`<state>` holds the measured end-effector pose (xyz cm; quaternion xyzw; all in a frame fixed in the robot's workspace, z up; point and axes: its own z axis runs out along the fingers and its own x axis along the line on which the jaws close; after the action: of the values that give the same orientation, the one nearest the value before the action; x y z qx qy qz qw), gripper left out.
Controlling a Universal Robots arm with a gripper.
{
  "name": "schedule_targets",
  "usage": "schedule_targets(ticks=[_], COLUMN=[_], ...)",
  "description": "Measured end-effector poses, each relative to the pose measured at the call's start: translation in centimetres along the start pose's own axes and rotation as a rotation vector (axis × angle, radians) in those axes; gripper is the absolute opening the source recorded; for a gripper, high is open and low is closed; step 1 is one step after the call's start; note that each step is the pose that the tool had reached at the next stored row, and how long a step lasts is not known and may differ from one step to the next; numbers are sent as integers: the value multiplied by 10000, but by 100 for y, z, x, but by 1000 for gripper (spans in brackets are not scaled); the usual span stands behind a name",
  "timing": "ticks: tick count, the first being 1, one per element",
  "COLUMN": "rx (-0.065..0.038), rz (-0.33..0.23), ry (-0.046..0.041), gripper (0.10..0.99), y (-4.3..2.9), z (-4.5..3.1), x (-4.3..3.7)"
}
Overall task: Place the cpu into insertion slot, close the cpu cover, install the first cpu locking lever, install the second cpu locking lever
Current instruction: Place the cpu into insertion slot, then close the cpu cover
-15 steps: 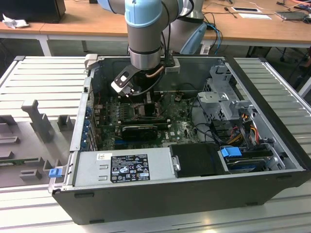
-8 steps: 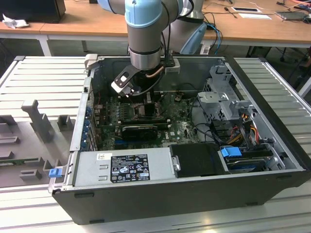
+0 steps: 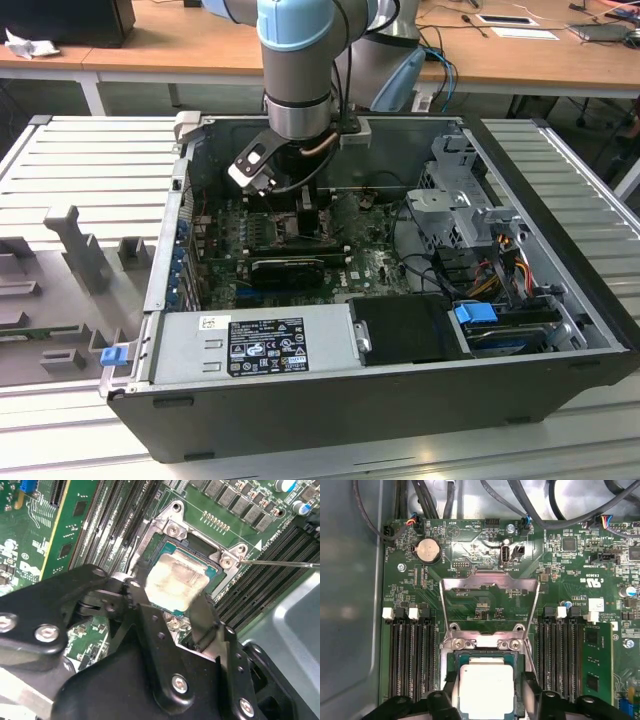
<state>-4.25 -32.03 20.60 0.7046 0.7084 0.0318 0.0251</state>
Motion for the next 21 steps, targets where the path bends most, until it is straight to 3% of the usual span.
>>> schedule_targets(ticks=[2,3,9,18,21], rx=[18,29,101,135,152], rz=[0,0,0,1,2], ry=[1,1,-9,-5,1], gripper=[471,471,110,106,106], y=[2,3,9,15,55], z=[-21,-33,-107,-176,-174], x=[0,0,1,2,-13])
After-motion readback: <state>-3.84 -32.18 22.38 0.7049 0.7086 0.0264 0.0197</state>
